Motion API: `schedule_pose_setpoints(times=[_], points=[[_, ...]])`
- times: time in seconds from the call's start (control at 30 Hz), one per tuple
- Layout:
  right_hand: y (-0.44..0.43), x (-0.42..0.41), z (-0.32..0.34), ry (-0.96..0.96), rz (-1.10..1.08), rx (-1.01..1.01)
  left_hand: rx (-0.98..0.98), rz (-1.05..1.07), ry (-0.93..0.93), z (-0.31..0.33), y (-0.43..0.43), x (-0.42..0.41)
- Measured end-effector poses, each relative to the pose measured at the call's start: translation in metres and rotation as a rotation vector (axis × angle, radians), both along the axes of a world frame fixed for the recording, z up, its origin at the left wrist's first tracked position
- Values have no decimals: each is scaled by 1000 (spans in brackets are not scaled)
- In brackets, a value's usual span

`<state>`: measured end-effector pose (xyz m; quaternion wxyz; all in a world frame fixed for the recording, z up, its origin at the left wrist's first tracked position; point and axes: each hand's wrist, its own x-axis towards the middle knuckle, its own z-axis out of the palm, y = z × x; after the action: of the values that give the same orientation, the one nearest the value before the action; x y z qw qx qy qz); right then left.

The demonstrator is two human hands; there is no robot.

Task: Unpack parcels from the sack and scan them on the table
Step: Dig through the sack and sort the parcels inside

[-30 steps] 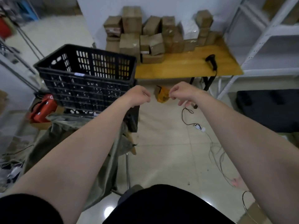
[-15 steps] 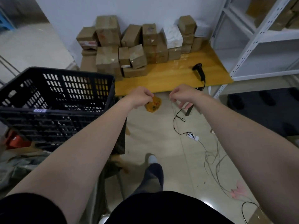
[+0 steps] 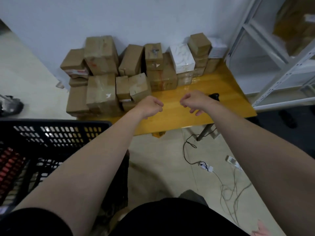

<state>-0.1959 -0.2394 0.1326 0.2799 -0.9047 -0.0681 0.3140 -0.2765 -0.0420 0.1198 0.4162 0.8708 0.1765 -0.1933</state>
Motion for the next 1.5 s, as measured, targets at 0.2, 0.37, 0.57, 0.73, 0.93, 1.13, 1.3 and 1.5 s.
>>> schedule_pose_setpoints(times=[0.2,0.37,0.57,0.73,0.93,1.13,1.3,1.5], points=[[12,98,-26,-17,-18,6,-27,9,-2,-20,16,95],[23,210,-48,-44,-27,-21,-11,50,-23,-45,24,206],[38,357,-59,-58,-130,-48,-51,164,-63,-70,15,344],[41,425,-96,164,-249,-116,-169,272,56,-97,1,431],[38,451,-138,316,-378,-9,-365,452,168,-124,-12,469],[39,451,-156,278,-567,202,-434,574,268,-137,-14,466],[40,435,-151,311,-771,409,-457,612,364,-130,-12,445],[54,392,-117,274,-670,393,-397,500,285,-116,-2,404]])
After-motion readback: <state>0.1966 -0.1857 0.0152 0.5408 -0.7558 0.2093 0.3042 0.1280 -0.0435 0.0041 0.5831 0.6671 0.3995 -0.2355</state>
